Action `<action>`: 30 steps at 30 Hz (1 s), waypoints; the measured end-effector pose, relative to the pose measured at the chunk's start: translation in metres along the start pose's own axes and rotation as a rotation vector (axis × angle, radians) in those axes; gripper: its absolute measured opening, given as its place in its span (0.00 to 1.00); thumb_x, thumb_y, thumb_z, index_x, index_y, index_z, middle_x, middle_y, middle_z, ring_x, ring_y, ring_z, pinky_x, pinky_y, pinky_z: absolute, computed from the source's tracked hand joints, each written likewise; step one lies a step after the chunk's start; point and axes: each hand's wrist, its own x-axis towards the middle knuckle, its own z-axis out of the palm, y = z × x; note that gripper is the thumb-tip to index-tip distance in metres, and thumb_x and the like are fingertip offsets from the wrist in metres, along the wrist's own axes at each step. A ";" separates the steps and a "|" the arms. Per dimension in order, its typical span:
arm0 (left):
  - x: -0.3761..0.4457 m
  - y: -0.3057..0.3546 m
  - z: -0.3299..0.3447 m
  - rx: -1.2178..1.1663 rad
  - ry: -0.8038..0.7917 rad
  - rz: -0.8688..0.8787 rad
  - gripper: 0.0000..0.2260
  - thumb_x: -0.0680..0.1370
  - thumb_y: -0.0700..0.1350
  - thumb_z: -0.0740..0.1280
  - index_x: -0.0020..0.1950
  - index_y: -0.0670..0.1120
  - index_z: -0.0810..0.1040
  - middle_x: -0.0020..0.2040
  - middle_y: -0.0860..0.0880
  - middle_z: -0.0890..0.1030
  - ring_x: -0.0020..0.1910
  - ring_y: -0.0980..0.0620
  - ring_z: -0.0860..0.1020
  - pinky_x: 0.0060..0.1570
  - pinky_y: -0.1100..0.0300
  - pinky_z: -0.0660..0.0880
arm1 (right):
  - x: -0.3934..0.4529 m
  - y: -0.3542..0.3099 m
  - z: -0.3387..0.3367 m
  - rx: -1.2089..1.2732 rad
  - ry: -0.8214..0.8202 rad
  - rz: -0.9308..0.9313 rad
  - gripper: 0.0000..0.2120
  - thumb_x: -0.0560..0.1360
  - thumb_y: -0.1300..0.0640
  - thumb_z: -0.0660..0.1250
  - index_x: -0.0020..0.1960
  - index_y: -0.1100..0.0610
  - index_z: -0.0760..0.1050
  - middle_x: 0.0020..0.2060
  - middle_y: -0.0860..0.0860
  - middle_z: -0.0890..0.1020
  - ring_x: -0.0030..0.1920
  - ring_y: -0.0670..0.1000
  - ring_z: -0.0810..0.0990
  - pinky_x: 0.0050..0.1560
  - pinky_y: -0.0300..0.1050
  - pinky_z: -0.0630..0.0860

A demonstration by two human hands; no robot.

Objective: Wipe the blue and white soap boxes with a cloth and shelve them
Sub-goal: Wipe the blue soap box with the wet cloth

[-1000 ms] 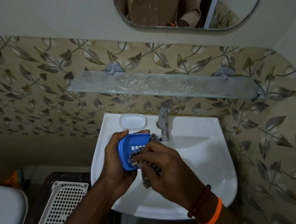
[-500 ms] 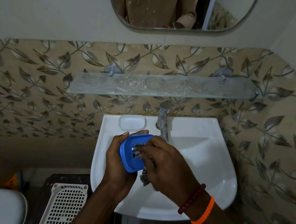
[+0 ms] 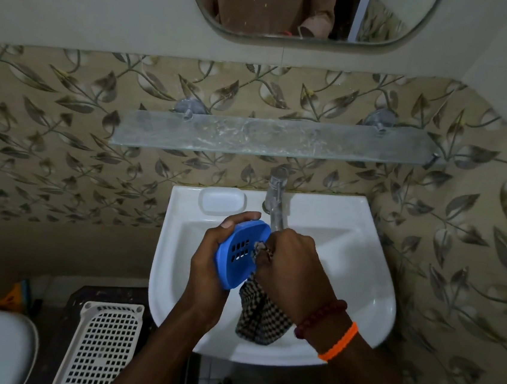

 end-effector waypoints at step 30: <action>0.005 0.003 -0.017 0.007 0.013 -0.038 0.15 0.79 0.48 0.68 0.65 0.47 0.79 0.61 0.43 0.85 0.54 0.44 0.86 0.44 0.53 0.84 | -0.024 0.051 -0.024 1.006 0.098 0.059 0.04 0.75 0.62 0.73 0.46 0.54 0.85 0.42 0.55 0.87 0.41 0.57 0.88 0.44 0.55 0.85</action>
